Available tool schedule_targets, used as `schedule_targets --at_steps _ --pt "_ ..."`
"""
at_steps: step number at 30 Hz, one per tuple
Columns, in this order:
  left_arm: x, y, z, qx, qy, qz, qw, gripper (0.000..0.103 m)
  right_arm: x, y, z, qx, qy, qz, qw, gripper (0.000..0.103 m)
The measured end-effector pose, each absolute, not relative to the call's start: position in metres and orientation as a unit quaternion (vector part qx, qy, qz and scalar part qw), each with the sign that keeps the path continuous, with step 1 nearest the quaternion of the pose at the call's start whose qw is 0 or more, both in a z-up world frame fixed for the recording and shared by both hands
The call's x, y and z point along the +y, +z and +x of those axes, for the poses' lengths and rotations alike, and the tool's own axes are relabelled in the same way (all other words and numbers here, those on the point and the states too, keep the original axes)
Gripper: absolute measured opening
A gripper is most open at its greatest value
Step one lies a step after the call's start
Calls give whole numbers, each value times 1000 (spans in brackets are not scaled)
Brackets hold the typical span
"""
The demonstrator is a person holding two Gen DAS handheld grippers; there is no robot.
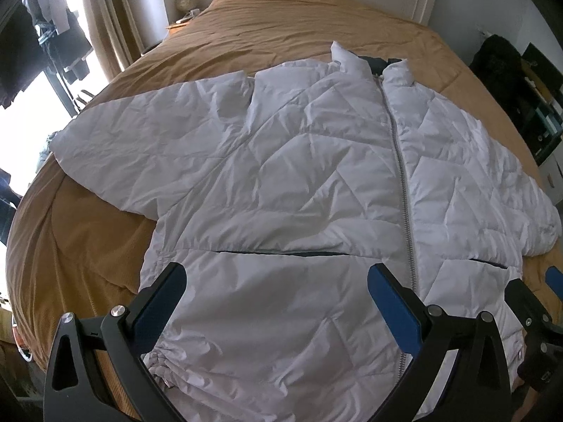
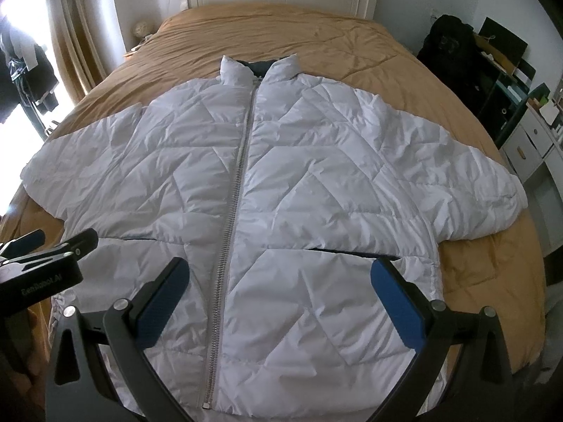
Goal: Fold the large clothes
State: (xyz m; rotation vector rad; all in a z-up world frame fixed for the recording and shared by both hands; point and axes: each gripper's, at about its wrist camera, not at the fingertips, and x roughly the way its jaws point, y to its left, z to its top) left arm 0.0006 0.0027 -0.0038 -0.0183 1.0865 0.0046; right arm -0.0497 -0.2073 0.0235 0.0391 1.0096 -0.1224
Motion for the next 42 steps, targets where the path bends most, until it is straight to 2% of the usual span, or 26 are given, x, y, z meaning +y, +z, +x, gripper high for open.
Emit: schedule_targets --at_steps 42 --pt "1 -6 0 521 3 -10 854 103 -206 18 -51 488 -57 11 871 103"
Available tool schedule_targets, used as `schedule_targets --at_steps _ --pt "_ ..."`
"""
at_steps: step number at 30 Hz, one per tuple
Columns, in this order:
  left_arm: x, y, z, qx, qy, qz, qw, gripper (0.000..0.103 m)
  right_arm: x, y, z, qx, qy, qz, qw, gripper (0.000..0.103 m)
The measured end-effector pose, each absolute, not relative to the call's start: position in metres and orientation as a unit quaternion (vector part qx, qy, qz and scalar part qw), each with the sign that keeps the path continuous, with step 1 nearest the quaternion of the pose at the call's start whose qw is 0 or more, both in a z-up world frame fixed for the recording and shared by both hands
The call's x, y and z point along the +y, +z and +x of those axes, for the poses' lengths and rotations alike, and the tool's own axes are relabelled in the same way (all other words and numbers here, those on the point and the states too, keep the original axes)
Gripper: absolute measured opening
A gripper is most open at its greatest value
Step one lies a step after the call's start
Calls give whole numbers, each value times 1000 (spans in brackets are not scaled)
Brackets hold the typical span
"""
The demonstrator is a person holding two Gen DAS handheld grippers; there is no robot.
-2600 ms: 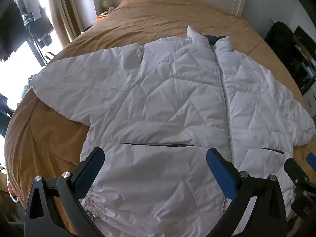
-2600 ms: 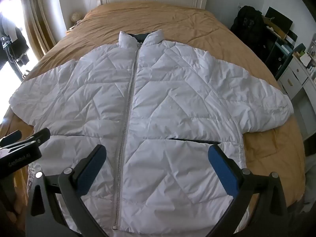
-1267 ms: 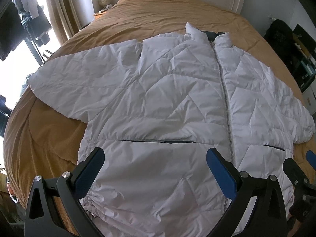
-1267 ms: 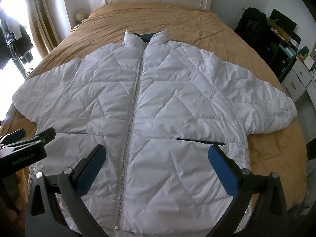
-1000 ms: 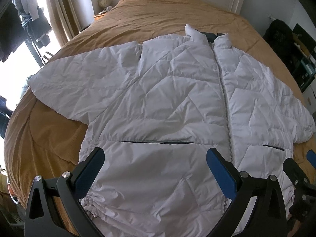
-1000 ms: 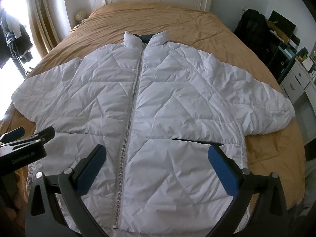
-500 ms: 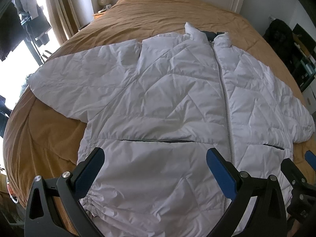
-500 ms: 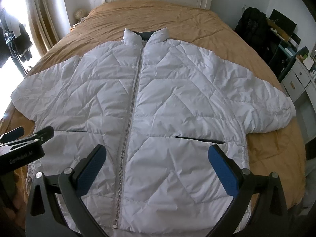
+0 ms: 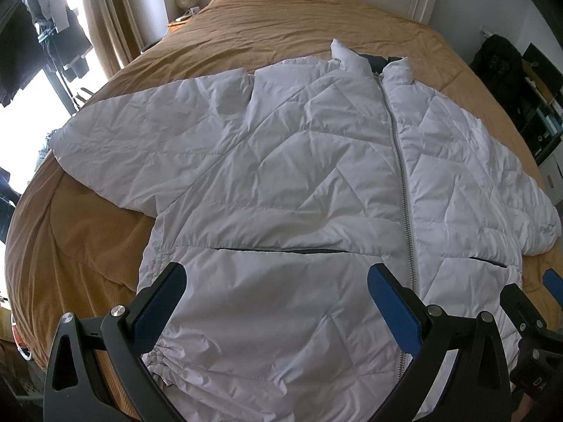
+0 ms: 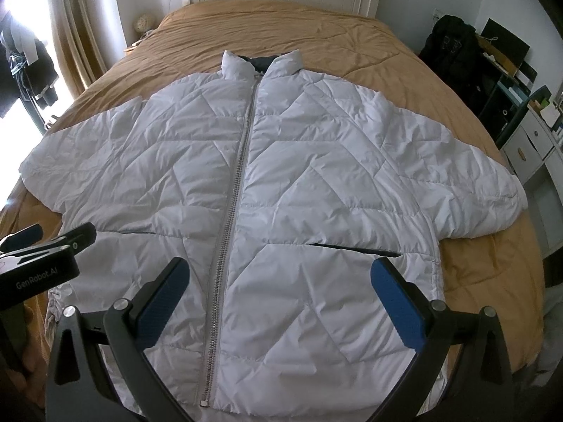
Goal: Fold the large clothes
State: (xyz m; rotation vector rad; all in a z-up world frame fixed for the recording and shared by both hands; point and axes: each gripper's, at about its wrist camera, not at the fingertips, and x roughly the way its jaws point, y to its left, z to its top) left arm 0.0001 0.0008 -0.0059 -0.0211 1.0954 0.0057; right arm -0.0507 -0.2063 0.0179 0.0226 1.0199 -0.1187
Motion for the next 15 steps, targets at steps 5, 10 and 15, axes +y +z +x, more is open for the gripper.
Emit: schedule_targets --at_steps 5,10,15 --pt "3 -7 1 522 4 -15 853 103 -206 18 -50 487 -58 9 871 103" --pt "6 -8 1 524 0 -17 852 103 -206 18 -50 486 -62 10 872 103" --pt "9 -9 1 525 0 -20 851 103 -207 18 -49 487 -68 10 871 103"
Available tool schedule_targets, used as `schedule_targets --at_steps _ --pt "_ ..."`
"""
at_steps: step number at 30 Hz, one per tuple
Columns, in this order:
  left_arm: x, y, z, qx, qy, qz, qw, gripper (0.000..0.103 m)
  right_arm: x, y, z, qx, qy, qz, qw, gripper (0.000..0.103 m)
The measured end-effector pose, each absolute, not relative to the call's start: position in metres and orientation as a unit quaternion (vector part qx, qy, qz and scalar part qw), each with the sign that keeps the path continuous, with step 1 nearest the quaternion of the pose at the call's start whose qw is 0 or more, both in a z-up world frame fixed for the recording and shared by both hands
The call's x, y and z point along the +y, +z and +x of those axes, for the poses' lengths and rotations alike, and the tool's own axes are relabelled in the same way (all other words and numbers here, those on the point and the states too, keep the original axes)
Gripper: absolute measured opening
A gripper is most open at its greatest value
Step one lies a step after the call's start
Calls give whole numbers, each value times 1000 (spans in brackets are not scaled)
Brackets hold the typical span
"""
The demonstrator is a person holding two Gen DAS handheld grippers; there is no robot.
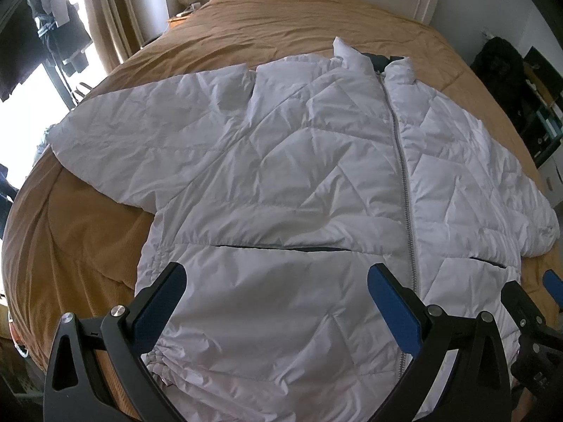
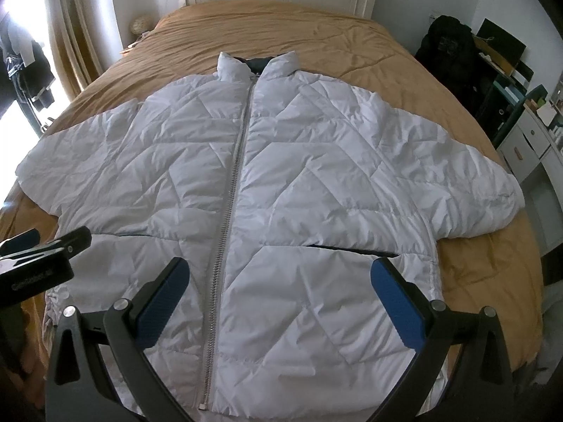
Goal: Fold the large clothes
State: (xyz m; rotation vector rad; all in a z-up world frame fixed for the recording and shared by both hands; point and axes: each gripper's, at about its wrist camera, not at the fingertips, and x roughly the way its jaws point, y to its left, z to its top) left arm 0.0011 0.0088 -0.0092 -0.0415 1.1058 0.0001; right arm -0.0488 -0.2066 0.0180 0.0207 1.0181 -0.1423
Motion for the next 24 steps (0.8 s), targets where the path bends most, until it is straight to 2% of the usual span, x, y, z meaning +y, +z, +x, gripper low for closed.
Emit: schedule_targets --at_steps 24 --pt "30 -18 6 533 15 -38 845 103 -189 7 -42 490 -58 -9 870 103"
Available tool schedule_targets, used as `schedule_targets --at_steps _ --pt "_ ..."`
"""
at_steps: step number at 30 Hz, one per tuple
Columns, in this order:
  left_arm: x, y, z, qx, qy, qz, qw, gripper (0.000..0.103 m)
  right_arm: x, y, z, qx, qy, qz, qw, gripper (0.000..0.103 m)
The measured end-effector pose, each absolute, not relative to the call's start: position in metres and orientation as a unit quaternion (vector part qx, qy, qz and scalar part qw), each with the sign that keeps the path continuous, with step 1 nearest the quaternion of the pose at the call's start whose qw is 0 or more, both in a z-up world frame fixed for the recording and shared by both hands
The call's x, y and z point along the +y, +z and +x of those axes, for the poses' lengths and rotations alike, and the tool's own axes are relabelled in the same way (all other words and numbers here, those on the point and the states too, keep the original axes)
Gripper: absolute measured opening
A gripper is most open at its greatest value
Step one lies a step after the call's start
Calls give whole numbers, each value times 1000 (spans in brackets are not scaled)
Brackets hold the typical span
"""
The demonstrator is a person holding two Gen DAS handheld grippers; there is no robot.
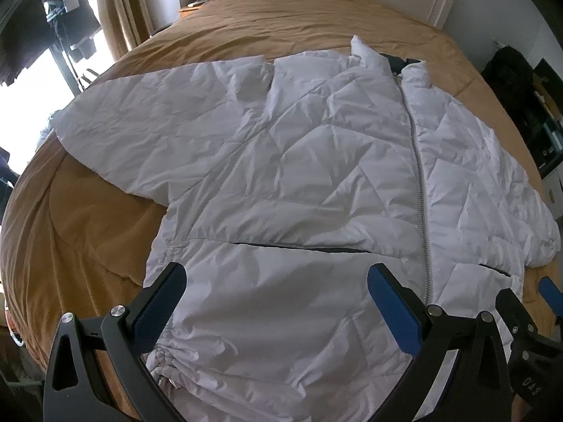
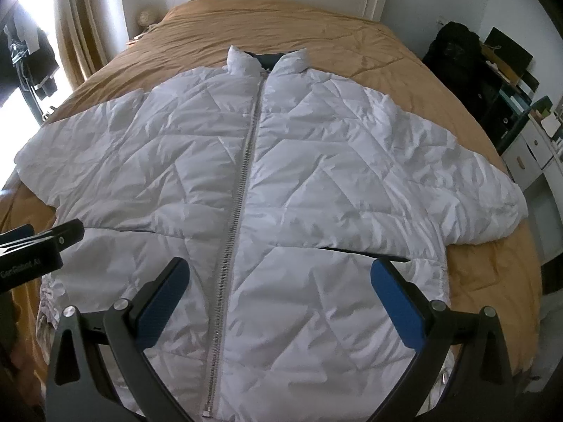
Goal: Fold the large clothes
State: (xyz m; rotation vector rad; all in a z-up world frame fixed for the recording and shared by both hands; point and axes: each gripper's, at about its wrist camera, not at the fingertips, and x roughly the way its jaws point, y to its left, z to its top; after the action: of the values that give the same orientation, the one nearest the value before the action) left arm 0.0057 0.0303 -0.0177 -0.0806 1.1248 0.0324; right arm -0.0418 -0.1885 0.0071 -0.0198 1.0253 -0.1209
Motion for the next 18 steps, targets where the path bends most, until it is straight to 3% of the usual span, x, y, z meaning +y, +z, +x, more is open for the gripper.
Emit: schedule_targets --at_steps 12,18 --pt "47 -20 15 529 27 -46 847 103 -178 -5 -28 501 -48 -3 864 103" --pt "107 -21 40 525 48 -87 845 103 -175 -8 -15 505 -42 -5 862 103"
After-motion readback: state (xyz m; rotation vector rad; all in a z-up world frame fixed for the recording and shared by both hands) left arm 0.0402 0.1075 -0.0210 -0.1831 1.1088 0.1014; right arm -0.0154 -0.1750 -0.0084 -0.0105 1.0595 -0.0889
